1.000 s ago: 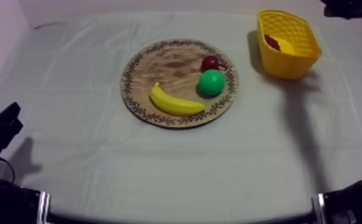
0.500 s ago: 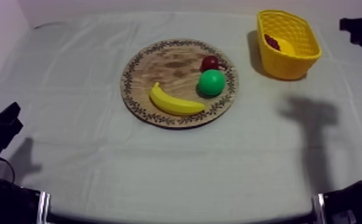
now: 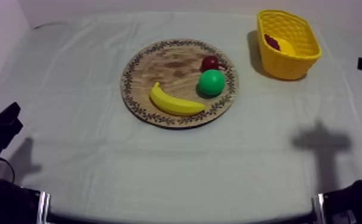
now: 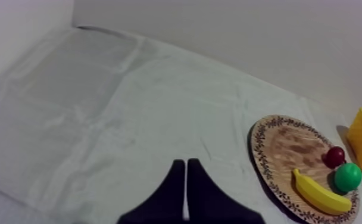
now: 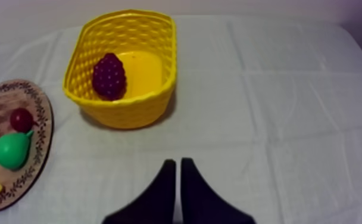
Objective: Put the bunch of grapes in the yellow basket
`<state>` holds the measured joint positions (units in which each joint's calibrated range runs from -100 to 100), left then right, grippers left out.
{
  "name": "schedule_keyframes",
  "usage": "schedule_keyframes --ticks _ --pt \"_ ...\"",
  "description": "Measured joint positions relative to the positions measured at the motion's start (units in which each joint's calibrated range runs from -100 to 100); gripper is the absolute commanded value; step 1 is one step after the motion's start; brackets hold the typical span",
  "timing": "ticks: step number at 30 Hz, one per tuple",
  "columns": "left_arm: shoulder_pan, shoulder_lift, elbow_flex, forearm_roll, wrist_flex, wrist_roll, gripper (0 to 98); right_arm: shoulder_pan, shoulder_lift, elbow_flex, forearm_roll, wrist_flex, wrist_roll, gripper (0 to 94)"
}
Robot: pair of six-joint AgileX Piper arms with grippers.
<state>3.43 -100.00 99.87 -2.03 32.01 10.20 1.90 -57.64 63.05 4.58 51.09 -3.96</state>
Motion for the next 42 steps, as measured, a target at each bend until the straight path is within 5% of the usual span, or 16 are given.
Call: schedule_keyframes --ticks 14,42 --pt "0.0 0.0 0.0 0.0 0.0 0.0 0.1 0.84 -21.32 17.87 -5.48 -0.19 6.57 0.3" --pt "0.0 0.0 0.0 0.0 0.0 0.0 0.1 -0.9 -38.0 34.49 -6.52 -5.94 8.86 0.3"
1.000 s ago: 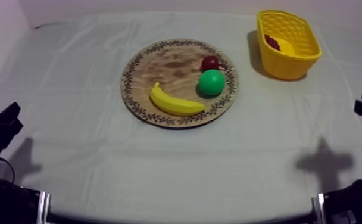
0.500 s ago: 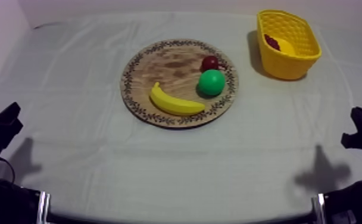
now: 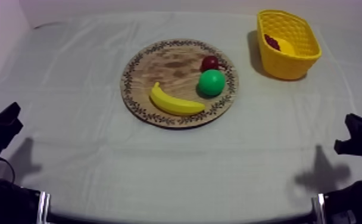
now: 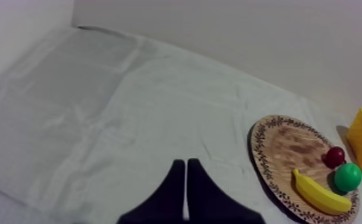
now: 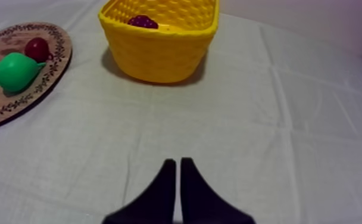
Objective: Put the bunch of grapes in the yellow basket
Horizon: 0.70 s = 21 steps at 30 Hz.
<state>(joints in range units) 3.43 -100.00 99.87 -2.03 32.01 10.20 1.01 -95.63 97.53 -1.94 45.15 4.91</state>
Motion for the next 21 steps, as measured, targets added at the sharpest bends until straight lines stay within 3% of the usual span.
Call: schedule_keyframes --ticks 13,21 --pt "0.0 0.0 0.0 0.0 0.0 0.0 0.1 0.99 0.0 0.34 1.12 0.0 -2.5 0.5" --pt "0.0 0.0 0.0 0.0 0.0 0.0 0.1 1.3 0.0 2.02 1.16 -5.52 -0.74 0.5"
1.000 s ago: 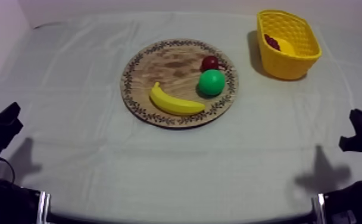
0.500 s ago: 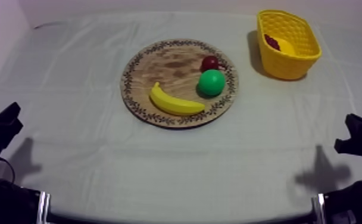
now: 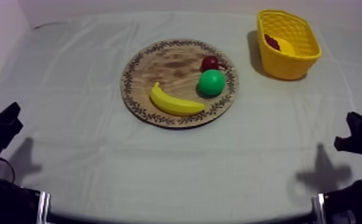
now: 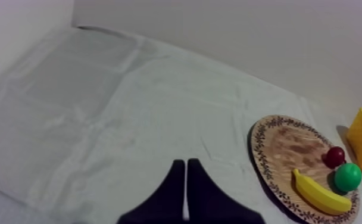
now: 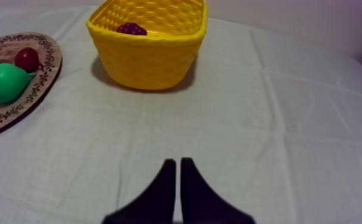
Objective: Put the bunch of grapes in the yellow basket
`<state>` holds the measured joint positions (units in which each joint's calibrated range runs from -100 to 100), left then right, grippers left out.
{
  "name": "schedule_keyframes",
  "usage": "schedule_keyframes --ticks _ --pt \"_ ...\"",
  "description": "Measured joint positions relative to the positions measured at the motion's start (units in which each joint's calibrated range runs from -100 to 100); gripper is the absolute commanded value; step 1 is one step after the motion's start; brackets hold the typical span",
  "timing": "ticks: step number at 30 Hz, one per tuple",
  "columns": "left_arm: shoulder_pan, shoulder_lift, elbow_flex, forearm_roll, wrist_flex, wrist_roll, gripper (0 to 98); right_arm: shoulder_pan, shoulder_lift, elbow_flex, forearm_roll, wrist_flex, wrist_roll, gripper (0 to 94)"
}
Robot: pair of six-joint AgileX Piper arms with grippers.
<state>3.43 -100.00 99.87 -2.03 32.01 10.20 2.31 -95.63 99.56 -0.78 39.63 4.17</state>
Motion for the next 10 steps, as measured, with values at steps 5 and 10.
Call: schedule_keyframes --ticks 5,10 --pt "0.0 0.0 0.0 0.0 0.0 0.0 0.1 -1.36 0.0 0.15 0.0 -0.14 -1.35 0.5" --pt "0.0 0.0 0.0 0.0 0.0 0.0 0.1 -2.51 0.0 0.21 0.0 -0.35 -3.62 0.5"
